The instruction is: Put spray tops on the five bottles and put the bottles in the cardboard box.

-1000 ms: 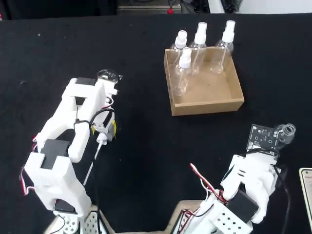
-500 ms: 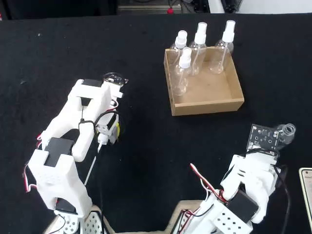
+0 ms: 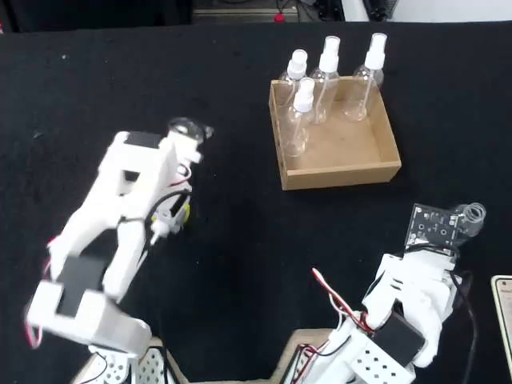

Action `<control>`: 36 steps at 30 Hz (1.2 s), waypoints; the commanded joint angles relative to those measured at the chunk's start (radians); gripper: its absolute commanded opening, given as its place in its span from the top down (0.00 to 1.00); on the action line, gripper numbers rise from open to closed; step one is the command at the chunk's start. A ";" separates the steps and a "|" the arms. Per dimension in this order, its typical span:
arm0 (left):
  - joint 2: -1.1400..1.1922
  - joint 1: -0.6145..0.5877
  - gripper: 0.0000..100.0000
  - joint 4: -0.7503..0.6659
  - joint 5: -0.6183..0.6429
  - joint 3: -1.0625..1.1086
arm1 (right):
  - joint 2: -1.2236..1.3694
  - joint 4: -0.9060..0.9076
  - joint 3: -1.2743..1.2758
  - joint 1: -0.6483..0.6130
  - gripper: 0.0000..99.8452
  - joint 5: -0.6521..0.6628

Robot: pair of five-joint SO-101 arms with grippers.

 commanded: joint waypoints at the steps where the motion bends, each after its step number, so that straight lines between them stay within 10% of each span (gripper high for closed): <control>1: -0.255 0.007 0.92 0.012 0.064 0.015 | -0.102 0.003 -0.124 -0.015 0.69 0.009; 22: -0.643 0.074 0.92 -0.078 0.241 0.025 | 0.415 -0.126 -0.440 0.083 0.69 0.002; 36: -0.637 0.125 0.92 -0.176 0.242 0.131 | 0.440 -0.578 -0.039 0.074 0.69 -0.034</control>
